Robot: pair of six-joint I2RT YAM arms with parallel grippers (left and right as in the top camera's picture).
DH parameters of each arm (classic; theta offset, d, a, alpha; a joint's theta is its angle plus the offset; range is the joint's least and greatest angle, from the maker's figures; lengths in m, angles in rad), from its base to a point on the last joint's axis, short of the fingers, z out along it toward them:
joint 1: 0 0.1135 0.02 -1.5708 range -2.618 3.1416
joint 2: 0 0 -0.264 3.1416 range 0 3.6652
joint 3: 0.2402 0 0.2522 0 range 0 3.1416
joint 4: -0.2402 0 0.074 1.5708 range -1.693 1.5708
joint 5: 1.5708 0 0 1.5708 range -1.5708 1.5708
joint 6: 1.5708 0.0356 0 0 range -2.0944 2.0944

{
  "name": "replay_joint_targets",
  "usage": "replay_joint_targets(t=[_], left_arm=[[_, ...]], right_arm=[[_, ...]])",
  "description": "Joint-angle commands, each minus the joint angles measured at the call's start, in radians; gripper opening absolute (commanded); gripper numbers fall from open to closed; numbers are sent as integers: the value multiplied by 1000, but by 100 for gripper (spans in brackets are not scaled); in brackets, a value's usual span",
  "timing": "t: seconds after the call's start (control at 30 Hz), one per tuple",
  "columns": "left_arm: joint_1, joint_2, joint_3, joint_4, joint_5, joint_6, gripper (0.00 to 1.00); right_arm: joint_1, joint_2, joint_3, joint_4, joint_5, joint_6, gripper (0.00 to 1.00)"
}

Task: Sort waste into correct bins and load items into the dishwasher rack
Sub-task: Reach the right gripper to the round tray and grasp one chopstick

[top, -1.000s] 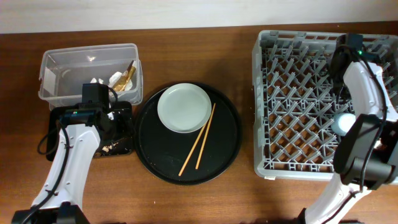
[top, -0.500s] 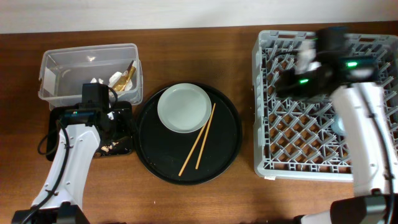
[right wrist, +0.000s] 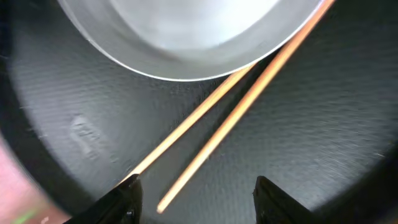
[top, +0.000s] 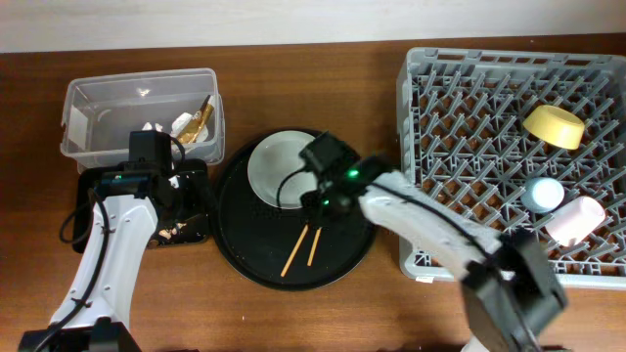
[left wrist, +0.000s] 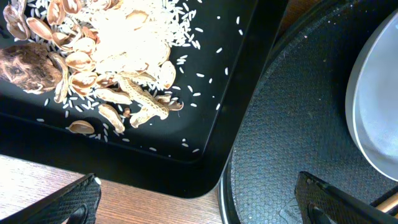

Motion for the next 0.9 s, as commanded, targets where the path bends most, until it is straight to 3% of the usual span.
replay_joint_targets(t=[0.0, 0.1, 0.2, 0.4, 0.6, 0.7, 0.87], left_arm=[[3, -19, 2, 2, 0, -3, 99], [3, -19, 2, 2, 0, -3, 99], [3, -19, 2, 2, 0, -3, 99], [3, -19, 2, 2, 0, -3, 100], [3, -19, 2, 2, 1, -3, 99], [3, -19, 2, 2, 0, -3, 99], [3, -19, 2, 2, 0, -3, 99]], right_arm=[[32, 93, -9, 6, 70, 118, 59], [36, 150, -9, 13, 71, 159, 57], [36, 186, -10, 13, 90, 165, 46], [35, 190, -10, -56, 164, 244, 37], [35, 190, -10, -64, 154, 244, 11], [35, 190, -10, -62, 131, 244, 4], [34, 177, 20, -60, 95, 266, 4]])
